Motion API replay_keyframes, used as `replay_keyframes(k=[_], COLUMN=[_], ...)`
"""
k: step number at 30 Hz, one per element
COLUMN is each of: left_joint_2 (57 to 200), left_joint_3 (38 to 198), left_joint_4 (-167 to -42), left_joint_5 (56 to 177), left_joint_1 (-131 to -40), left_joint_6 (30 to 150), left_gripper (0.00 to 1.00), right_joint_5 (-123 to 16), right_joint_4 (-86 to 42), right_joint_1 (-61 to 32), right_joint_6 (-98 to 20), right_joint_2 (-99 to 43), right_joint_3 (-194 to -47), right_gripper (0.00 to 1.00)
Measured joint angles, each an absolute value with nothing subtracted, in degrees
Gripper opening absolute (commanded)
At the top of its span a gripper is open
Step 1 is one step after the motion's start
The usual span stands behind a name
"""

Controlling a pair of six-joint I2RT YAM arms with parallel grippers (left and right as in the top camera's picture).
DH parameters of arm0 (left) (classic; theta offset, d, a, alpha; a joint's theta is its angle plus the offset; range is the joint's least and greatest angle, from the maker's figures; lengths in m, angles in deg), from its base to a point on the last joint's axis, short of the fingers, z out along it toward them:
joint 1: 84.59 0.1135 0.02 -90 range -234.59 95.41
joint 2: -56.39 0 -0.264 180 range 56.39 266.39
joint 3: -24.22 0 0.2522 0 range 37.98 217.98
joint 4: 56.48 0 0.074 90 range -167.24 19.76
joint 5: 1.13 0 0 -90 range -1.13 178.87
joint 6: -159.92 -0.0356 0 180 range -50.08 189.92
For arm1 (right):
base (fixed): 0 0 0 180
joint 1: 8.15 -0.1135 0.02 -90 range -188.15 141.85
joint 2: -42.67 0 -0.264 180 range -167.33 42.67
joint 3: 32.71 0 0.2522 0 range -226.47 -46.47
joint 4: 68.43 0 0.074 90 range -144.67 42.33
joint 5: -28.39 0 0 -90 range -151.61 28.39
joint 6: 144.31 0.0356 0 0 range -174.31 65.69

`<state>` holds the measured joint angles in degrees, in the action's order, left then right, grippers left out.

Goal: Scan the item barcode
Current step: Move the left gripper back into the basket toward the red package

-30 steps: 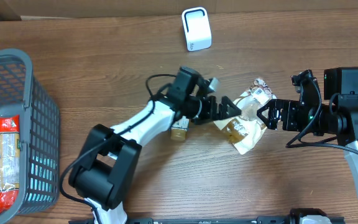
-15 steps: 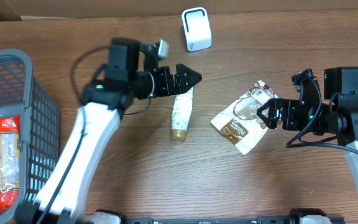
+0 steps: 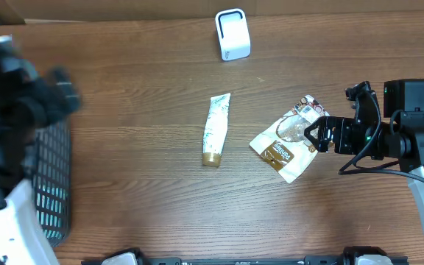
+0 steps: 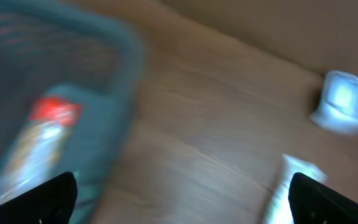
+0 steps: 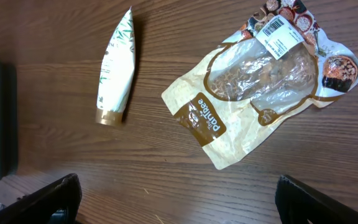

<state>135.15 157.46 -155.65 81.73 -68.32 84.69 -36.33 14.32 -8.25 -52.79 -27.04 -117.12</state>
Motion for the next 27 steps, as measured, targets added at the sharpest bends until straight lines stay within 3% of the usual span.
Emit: replay_keyframes(k=[2,5,10,19,23,27], left_joint_2=[135.4,135.4,135.7,135.9,137.4,141.8], left_joint_3=[157.4,155.3,147.1,129.6,122.1,118.0], left_joint_4=[-155.6,-154.6,-149.5,-126.7,-117.8,-116.6], left_joint_5=[81.6,82.9,85.1,83.5,83.0,79.1], left_joint_1=[-61.4,-51.5,-41.2,-38.4,-38.4,-38.3], left_joint_6=[84.3,83.6,83.9,86.4,81.4,75.0], left_gripper=[1.0,0.91,0.92,0.97,0.97,0.98], right_joint_5=[-36.3,-36.4,-36.4,-36.3,-36.4,-36.4], right_joint_4=[14.3,14.0,13.9,13.4,13.4,13.4], right_joint_1=[-8.2,-8.2,-8.2,-8.2,-8.2,-8.2], right_joint_6=[-52.8,-52.8,-52.8,-52.8,-52.8,-52.8], right_joint_2=[-27.0,-27.0,-27.0,-27.2,-28.2,-29.8], right_joint_3=[-117.1,-117.1,-117.1,-117.1,-117.1,-117.1], right_gripper=[1.0,1.0,1.0,1.0,1.0,1.0])
